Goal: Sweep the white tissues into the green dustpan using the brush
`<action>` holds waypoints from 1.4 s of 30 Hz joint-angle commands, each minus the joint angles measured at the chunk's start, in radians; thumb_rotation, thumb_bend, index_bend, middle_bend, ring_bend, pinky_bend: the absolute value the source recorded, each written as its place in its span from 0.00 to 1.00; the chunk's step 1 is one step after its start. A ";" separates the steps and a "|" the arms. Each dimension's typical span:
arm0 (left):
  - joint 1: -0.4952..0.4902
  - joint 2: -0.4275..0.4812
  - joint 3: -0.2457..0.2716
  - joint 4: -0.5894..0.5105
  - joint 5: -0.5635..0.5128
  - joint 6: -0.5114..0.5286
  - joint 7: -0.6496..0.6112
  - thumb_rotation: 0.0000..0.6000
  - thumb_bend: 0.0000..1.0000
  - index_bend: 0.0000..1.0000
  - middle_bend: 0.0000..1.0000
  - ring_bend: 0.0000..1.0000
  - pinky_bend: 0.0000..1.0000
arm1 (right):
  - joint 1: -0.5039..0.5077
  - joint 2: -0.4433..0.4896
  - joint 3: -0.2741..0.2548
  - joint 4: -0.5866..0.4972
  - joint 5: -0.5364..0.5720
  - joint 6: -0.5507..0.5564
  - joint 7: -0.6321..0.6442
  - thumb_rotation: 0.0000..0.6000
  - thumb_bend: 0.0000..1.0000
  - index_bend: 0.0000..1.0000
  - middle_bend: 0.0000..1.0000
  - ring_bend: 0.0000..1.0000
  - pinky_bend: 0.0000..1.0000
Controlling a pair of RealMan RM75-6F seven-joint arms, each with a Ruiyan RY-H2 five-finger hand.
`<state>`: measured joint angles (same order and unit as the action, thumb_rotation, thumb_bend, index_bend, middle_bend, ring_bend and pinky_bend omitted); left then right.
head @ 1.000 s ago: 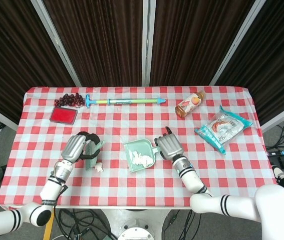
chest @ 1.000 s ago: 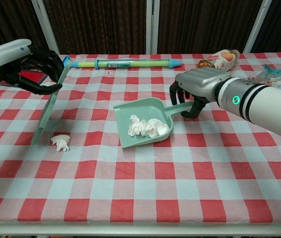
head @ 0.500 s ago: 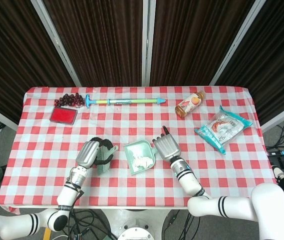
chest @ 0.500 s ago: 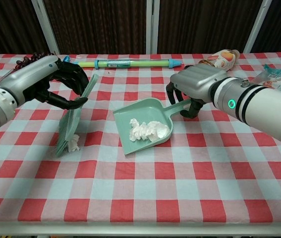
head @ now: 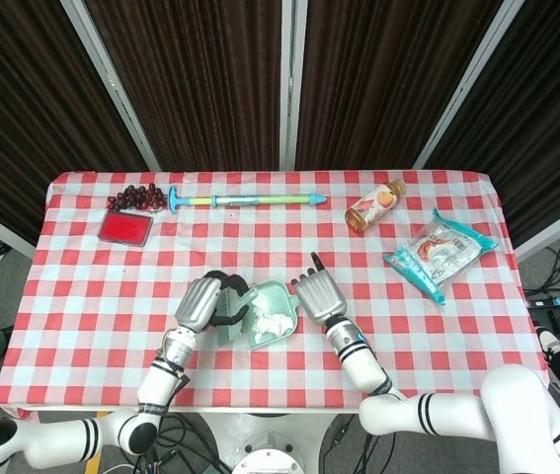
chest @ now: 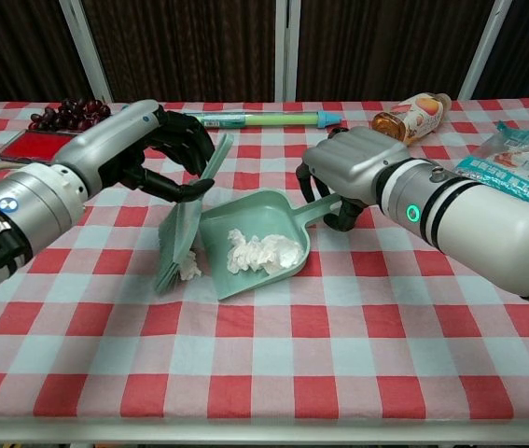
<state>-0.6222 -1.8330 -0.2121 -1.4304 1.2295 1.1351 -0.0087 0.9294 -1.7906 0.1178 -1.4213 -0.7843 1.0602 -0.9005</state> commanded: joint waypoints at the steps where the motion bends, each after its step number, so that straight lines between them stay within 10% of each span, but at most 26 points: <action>1: -0.014 -0.015 -0.014 0.001 -0.011 -0.017 0.010 1.00 0.45 0.50 0.54 0.41 0.28 | -0.003 -0.005 0.004 0.001 0.003 0.000 0.004 1.00 0.44 0.74 0.60 0.33 0.05; 22: -0.112 -0.093 -0.129 0.049 -0.066 -0.090 0.015 1.00 0.47 0.50 0.54 0.41 0.30 | -0.027 -0.022 0.052 -0.001 0.014 -0.011 0.087 1.00 0.50 0.74 0.60 0.33 0.04; 42: -0.069 0.061 -0.070 -0.005 0.037 -0.045 -0.024 1.00 0.47 0.50 0.53 0.41 0.30 | -0.046 -0.007 0.085 0.049 0.002 -0.024 0.170 1.00 0.47 0.68 0.57 0.32 0.04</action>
<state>-0.6947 -1.7766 -0.2854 -1.4337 1.2625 1.0874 -0.0296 0.8844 -1.7959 0.2011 -1.3748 -0.7826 1.0362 -0.7331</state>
